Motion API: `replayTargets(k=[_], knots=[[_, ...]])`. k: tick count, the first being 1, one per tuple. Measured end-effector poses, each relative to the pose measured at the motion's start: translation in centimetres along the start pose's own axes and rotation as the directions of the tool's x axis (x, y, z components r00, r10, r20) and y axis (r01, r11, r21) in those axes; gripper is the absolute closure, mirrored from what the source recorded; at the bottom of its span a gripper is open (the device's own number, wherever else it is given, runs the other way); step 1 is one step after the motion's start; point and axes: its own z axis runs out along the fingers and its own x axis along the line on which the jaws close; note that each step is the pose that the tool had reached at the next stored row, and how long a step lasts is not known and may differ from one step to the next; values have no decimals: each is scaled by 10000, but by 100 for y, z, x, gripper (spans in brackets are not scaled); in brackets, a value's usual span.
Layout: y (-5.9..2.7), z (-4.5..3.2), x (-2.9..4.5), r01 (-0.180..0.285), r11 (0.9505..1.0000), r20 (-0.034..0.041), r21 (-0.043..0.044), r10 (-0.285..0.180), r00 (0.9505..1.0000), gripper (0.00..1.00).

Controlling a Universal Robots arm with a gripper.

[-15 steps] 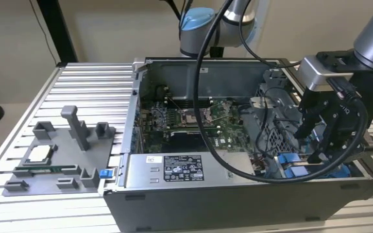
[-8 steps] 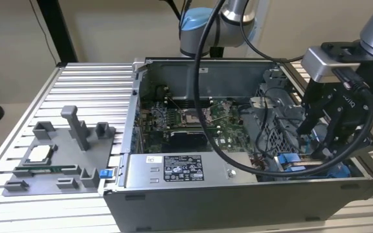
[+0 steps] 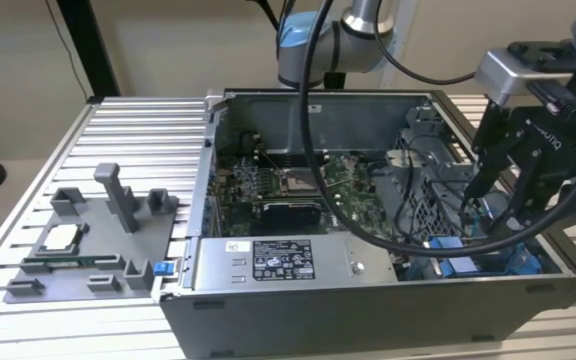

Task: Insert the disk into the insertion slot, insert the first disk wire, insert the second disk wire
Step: 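Insert the disk into the insertion slot, then insert the first disk wire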

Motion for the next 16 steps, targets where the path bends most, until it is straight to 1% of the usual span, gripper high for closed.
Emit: replayTargets(k=[9, 16], knots=[[8, -154, -8, 0, 10000, 0, 1, 0, 10000, 0], [10, -189, -11, 0, 10000, 2, 0, 0, 10000, 0]])
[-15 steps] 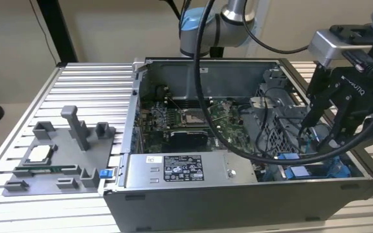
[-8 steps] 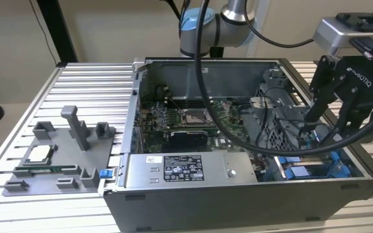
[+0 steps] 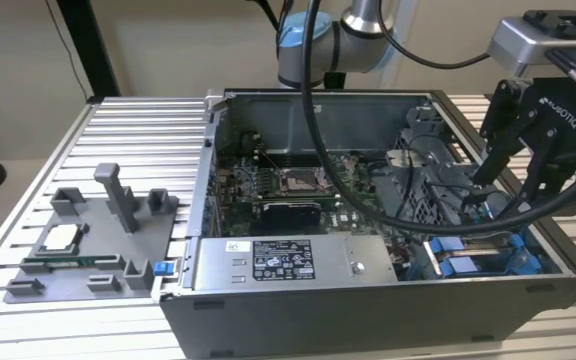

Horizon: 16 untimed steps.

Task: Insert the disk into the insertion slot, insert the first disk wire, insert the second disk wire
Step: 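Insert the first disk wire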

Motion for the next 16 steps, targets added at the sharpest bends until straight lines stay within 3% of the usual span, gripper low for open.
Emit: replayTargets(k=[3, 7, 9, 16], knots=[[0, 2, -8, 5, 10000, 12, 61, -5, 10000, 0], [9, 20, -9, 22, 9996, 164, 288, -27, 9999, 0], [8, 31, -9, 32, 9996, 304, 292, -40, 9995, 0], [6, 99, -34, 114, 9995, 353, 302, -124, 9993, 0]])
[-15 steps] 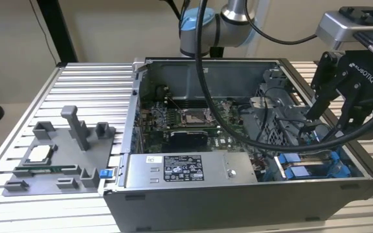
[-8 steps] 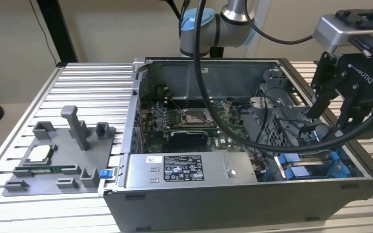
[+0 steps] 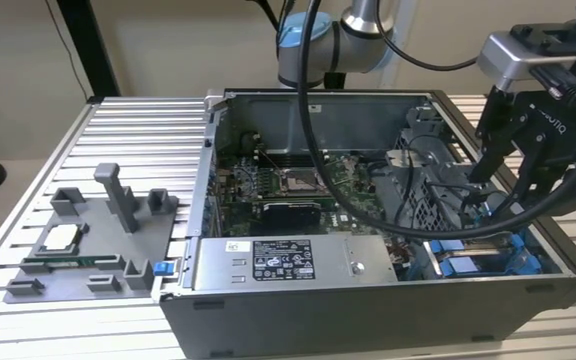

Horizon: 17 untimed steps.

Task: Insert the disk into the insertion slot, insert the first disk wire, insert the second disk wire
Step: 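Insert the first disk wire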

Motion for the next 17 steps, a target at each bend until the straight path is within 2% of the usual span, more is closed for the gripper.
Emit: replayTargets(k=[2, 7, 17], knots=[[0, 22, -3, 160, 9999, 14, -9, -160, 9999, 0], [0, 43, -25, 386, 9993, 133, -24, -386, 9992, 0], [0, 44, -29, 444, 9990, 134, -29, -443, 9989, 0]])
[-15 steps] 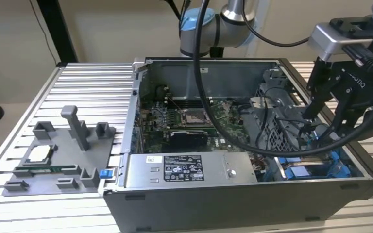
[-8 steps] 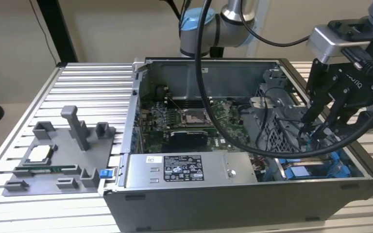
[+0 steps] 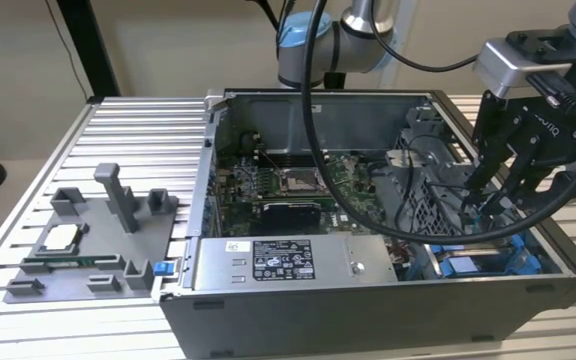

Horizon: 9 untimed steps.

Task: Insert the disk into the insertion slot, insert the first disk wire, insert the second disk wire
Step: 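Insert the first disk wire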

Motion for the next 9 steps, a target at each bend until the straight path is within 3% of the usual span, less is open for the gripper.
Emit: replayTargets(k=[8, 9], knots=[[-1, 21, -7, 8, 10000, 57, 54, -8, 10000, 0], [-1, 24, -14, 9, 10000, 58, 73, -10, 10000, 100]])
